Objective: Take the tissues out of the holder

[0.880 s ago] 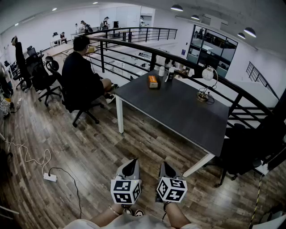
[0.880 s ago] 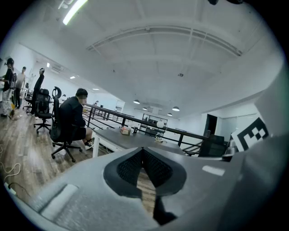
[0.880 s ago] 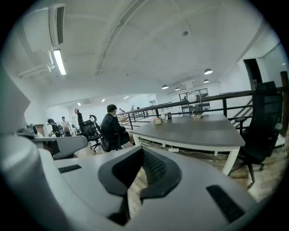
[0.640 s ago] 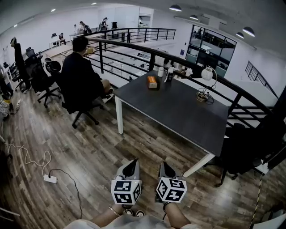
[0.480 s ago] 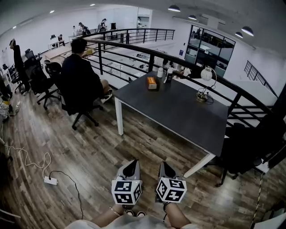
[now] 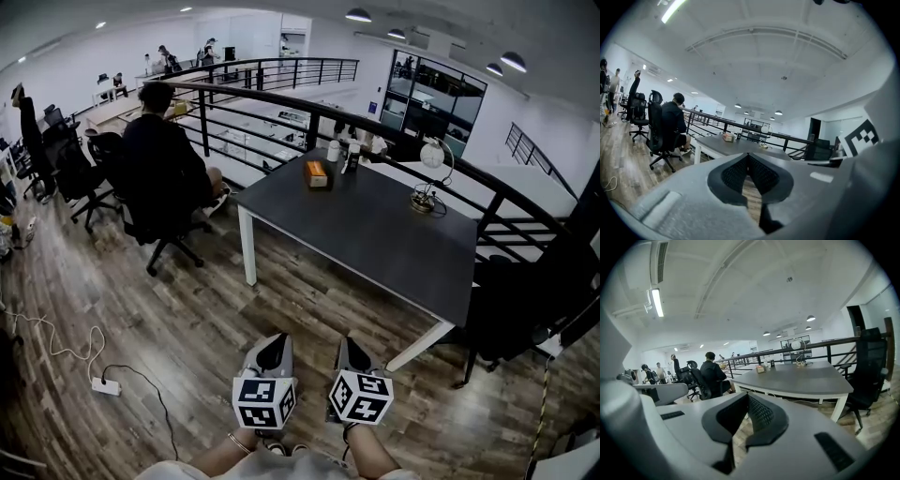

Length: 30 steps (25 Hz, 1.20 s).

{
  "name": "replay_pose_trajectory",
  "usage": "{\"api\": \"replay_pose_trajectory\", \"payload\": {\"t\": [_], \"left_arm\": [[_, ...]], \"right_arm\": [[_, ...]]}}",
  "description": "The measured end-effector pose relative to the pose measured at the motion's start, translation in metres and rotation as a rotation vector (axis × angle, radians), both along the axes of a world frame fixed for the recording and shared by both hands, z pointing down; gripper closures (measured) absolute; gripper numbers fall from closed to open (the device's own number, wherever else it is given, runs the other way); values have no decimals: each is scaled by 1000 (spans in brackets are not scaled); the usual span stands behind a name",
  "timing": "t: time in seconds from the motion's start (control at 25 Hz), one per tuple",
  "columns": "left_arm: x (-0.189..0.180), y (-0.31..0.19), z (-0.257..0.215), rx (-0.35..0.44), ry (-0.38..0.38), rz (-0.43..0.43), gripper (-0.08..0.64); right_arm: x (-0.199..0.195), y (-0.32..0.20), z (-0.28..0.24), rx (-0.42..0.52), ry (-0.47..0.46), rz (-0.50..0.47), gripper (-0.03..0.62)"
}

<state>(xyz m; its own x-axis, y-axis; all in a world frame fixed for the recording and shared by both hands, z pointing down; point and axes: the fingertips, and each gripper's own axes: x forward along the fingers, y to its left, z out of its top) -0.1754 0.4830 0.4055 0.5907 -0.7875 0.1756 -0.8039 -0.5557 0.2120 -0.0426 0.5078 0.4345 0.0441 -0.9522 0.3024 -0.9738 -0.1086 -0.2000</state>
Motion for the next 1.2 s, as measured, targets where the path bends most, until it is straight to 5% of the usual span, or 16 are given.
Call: {"api": "replay_pose_trajectory", "payload": {"t": [0.52, 1.2], "left_arm": [[-24, -46, 14, -31, -1, -44, 552], [29, -168, 17, -32, -4, -97, 552]], "right_arm": [[0, -36, 14, -31, -2, 17, 586], [53, -172, 14, -32, 6, -54, 584]]}}
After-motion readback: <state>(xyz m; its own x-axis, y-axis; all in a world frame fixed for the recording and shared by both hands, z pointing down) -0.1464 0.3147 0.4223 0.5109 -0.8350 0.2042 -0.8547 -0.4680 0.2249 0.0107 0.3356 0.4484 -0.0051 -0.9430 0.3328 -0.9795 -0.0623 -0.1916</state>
